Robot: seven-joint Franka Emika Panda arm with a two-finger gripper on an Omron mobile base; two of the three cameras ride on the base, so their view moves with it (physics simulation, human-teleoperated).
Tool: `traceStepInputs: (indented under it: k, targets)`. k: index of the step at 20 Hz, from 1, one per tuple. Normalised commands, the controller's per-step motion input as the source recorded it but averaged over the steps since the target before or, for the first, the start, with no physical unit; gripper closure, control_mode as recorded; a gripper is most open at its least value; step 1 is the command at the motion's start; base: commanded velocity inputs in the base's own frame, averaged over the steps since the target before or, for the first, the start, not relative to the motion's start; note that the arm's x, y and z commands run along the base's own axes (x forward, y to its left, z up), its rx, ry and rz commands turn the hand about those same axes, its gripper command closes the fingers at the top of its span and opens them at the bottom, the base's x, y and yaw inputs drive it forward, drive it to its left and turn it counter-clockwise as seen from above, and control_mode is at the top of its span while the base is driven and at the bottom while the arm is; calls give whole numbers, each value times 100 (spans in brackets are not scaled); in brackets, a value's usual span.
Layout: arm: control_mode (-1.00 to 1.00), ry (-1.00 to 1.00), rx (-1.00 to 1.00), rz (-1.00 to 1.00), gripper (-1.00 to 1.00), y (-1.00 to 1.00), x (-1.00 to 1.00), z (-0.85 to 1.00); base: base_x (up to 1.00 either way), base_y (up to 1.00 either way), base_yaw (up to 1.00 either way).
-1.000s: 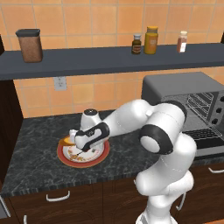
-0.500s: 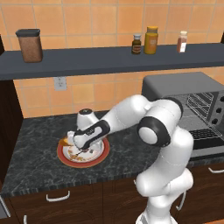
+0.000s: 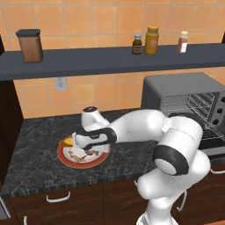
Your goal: Pick up the kebab skewer and baguette bread, and place them inside the toaster oven. Close the toaster oven door and start by setting the timer.
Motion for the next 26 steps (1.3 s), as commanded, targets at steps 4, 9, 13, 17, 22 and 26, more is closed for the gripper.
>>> traceStepInputs:
  k: [4, 9, 13, 17, 22, 26]
  targets:
    - [-100, 0, 4, 0, 100, -100, -65, 92, 0, 0, 0]
    - [-100, -5, 4, -2, 100, -100, -50, 74, 0, 0, 0]
    - [-100, -1, 4, -8, 100, -100, -17, 66, 0, 0, 0]
    - [-100, -5, 2, -29, 100, -100, -18, 45, 0, 0, 0]
    - [-100, -3, 4, -33, 100, -100, -25, 40, 0, 0, 0]
    - [-100, 0, 6, -34, 100, -100, -14, 30, 0, 0, 0]
